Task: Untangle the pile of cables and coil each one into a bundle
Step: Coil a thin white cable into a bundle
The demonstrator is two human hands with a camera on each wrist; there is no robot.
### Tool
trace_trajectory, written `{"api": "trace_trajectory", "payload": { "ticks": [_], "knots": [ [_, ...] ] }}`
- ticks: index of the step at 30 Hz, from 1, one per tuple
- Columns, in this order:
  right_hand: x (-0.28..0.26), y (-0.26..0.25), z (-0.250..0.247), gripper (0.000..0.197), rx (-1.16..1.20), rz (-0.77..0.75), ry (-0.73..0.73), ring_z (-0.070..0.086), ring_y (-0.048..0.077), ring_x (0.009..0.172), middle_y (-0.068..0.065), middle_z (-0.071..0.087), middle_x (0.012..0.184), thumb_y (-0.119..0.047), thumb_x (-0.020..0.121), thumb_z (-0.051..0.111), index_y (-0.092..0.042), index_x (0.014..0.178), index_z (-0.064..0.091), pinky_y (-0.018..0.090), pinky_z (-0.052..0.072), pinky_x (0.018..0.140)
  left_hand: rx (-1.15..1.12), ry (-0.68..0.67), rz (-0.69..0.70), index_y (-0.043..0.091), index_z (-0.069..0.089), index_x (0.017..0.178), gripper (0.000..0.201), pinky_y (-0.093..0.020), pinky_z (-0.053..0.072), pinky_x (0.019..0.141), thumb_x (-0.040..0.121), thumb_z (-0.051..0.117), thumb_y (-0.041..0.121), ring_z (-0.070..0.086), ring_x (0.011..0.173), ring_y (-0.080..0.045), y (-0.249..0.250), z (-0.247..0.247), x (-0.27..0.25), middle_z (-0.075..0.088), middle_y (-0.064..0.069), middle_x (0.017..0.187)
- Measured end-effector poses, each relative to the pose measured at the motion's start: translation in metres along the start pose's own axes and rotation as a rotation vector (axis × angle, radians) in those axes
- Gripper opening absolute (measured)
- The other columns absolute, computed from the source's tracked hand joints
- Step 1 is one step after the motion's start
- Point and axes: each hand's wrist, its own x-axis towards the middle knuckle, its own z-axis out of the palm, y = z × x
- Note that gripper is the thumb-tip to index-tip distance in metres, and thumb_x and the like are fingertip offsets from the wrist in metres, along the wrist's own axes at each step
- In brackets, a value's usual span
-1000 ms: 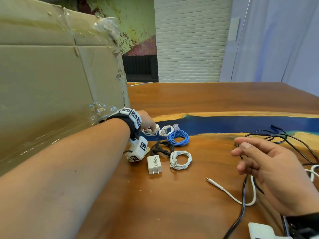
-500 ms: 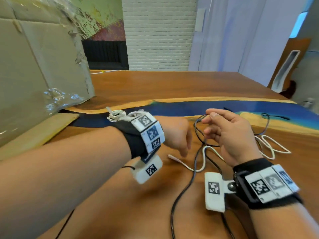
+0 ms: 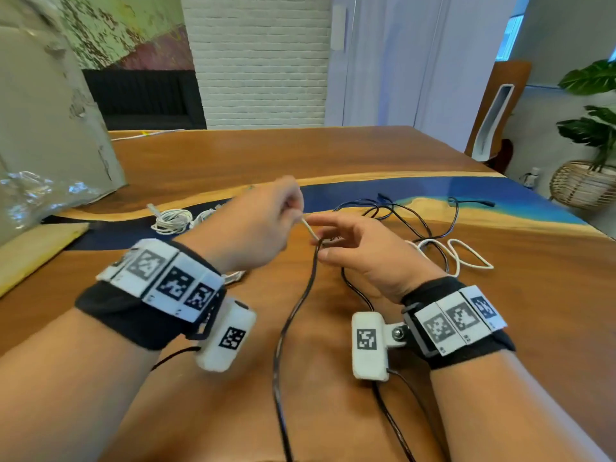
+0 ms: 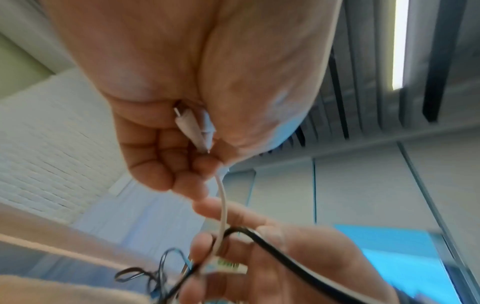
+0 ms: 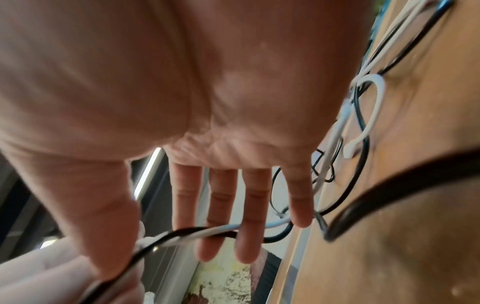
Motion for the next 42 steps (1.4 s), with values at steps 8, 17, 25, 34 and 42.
{"api": "trace_trajectory", "payload": {
  "ticks": [8, 17, 25, 34, 42],
  "knots": [
    [0.002, -0.002, -0.005, 0.015, -0.026, 0.083, 0.106, 0.067, 0.013, 0.078, 0.004, 0.071, 0.095, -0.015, 0.099, 0.063, -0.018, 0.103, 0.077, 0.035, 0.058, 0.078, -0.442, 0.392, -0.015, 0.025, 0.064, 0.105, 0.023, -0.028, 0.051, 0.063, 0.107, 0.044, 0.013, 0.065, 0.070, -0.016, -0.022, 0.014, -0.013, 0.063, -0.003, 0.071],
    [0.001, 0.003, -0.018, 0.021, -0.171, 0.101, 0.382, 0.060, 0.002, 0.063, 0.001, 0.074, 0.094, -0.005, 0.093, 0.067, -0.023, 0.098, 0.076, 0.020, 0.051, 0.058, -0.756, 0.303, -0.129, 0.020, 0.072, 0.101, 0.034, -0.044, 0.051, 0.077, 0.108, 0.041, 0.007, 0.067, 0.073, -0.024, -0.031, 0.017, -0.024, 0.068, 0.001, 0.073],
    [-0.010, -0.014, -0.010, 0.036, -0.302, 0.352, -0.216, 0.064, 0.003, 0.060, 0.003, 0.076, 0.089, -0.014, 0.087, 0.079, -0.027, 0.118, 0.066, 0.019, 0.052, 0.061, -1.165, 0.312, -0.161, 0.015, 0.068, 0.100, 0.032, -0.028, 0.053, 0.065, 0.108, 0.038, 0.005, 0.065, 0.067, -0.017, -0.025, 0.014, -0.026, 0.055, 0.001, 0.069],
    [0.002, 0.004, -0.035, 0.014, -0.098, 0.041, 0.709, 0.051, 0.002, 0.053, -0.007, 0.062, 0.067, -0.018, 0.100, 0.062, -0.022, 0.098, 0.076, 0.020, 0.041, 0.052, -0.788, -0.015, -0.398, 0.015, 0.081, 0.092, 0.039, -0.023, 0.046, 0.061, 0.103, 0.045, 0.005, 0.069, 0.086, -0.017, -0.027, 0.020, -0.029, 0.077, -0.003, 0.087],
    [0.000, -0.013, -0.036, 0.018, 0.420, -0.266, 0.842, 0.047, 0.010, 0.053, 0.007, 0.069, 0.085, -0.005, 0.100, 0.059, -0.008, 0.115, 0.070, 0.026, 0.043, 0.049, -0.846, -0.169, -0.299, 0.028, 0.069, 0.118, 0.029, -0.036, 0.047, 0.078, 0.098, 0.056, 0.044, 0.070, 0.087, -0.017, -0.014, 0.024, -0.031, 0.078, 0.000, 0.100]
  ]
}}
